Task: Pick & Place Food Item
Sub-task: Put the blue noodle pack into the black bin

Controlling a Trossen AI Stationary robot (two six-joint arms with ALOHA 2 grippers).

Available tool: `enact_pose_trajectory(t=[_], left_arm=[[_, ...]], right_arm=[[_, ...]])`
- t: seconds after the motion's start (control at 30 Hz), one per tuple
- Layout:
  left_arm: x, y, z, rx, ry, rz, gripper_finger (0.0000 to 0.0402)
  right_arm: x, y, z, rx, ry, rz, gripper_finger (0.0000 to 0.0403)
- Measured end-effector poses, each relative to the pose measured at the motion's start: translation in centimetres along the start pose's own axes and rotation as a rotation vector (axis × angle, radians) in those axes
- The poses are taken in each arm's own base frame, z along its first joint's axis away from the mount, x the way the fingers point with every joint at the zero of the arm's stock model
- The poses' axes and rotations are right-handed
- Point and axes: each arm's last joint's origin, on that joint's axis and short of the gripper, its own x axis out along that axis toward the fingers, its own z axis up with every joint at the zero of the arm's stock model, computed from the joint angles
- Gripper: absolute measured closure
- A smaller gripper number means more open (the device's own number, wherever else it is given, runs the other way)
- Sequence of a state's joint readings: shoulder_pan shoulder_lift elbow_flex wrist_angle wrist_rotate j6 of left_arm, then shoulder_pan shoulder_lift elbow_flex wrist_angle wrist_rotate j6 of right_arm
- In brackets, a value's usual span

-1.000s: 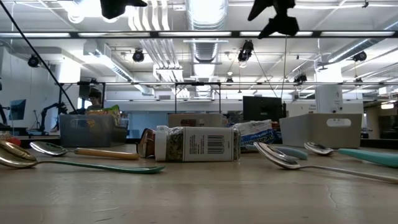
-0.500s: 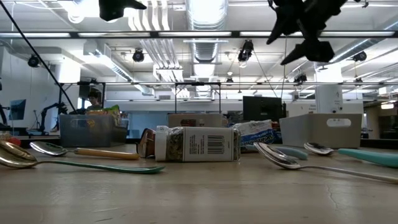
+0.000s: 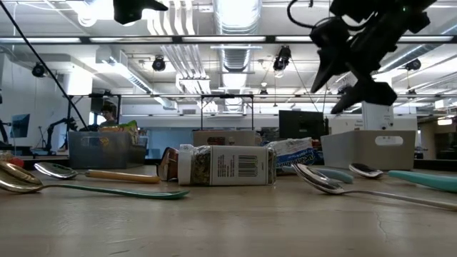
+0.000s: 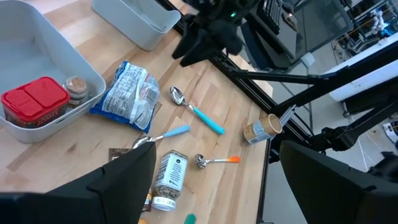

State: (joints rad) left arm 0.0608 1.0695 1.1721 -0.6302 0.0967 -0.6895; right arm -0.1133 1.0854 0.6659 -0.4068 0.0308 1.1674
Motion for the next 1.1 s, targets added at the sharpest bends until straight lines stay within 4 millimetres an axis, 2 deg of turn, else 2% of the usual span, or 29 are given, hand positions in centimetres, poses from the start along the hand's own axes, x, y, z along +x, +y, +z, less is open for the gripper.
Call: enact_pose_trajectory(t=[0.2, 0.33, 0.73, 1.1], left_arm=[[0.0, 0.0, 0.0, -0.021, 0.000, 0.000, 0.0058], [0.0, 0.0, 0.0, -0.026, 0.000, -0.001, 0.0058], [0.0, 0.0, 0.0, -0.052, 0.002, -0.003, 0.0058], [0.0, 0.0, 0.0, -0.068, 0.009, -0.006, 0.0058]], right_arm=[[2.6, -1.5, -0.6, 0.088, -0.049, 0.032, 0.0132], [3.9, -2.3, -0.7, 0.141, -0.112, -0.016, 0.0137], [6.9, -2.5, -0.6, 0.145, -0.143, -0.057, 0.0250], [7.9, -2.5, -0.6, 0.120, -0.149, -0.042, 0.0274]])
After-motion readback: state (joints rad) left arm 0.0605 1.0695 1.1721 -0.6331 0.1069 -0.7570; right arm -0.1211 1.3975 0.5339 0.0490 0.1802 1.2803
